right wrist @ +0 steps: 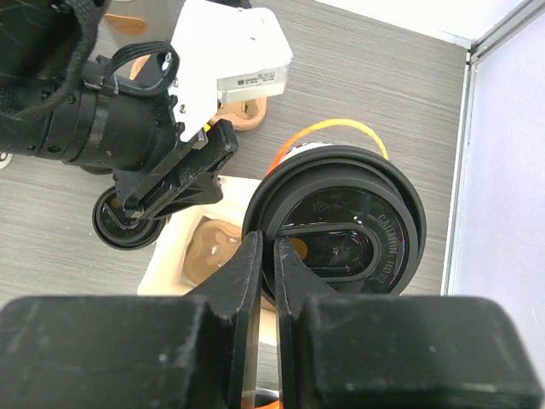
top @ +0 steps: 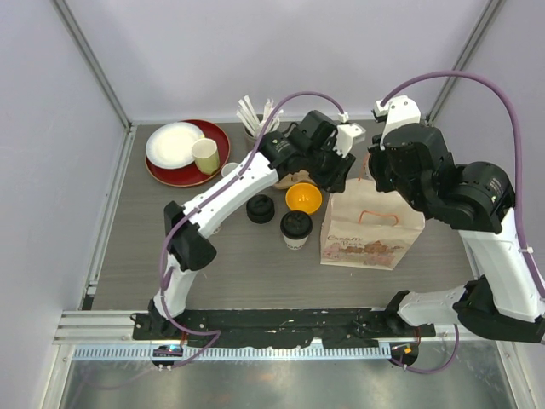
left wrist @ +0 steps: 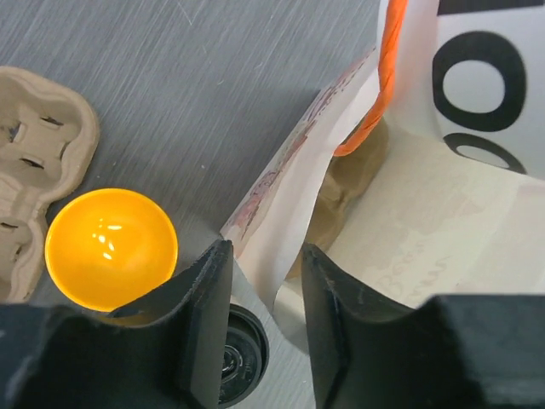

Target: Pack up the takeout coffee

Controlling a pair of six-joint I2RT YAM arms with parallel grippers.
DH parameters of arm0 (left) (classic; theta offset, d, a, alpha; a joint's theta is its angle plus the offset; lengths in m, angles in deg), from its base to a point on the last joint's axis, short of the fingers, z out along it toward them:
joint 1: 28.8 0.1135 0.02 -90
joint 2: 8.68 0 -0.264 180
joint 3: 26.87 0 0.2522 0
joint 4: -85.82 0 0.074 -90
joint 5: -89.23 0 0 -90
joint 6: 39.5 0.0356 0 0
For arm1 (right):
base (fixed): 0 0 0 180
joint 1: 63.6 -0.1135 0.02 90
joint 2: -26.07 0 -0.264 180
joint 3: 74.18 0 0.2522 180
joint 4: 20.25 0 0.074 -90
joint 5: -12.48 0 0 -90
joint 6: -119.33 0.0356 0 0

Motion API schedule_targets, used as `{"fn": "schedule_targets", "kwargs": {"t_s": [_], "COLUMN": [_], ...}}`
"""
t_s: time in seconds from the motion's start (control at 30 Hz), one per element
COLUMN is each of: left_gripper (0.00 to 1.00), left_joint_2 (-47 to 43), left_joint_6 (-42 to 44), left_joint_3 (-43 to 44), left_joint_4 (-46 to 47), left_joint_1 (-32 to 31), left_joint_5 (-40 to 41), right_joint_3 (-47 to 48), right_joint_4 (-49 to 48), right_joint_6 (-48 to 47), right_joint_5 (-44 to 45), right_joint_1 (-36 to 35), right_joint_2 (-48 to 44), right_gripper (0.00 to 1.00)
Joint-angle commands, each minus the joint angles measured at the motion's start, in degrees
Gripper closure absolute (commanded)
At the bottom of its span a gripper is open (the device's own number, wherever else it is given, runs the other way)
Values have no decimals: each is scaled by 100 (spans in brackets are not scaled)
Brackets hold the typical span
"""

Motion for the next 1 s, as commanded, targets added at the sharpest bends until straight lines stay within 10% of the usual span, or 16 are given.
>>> {"fn": "schedule_targets", "kwargs": {"t_s": [0.0,0.27,0.97], "left_gripper": [66,100,100], "left_joint_2": [-214,-548,-741], "left_joint_6": [96,246,808], "left_joint_3": [-67,-463,-533], "left_joint_4": [-24,63,-341], "left_joint_1": [-39,-39,13], "left_joint_5": [4,188,979], "right_joint_3": [52,-98,-1195], "right_joint_4": [726,735,419], "right_joint_6": [-293,-513,-1101], "right_joint_5": [-564,-1418,-2649], "right_joint_1": [173,481,947], "right_joint_2": [-75,-189,163], "right_gripper": [99,99,99]}}
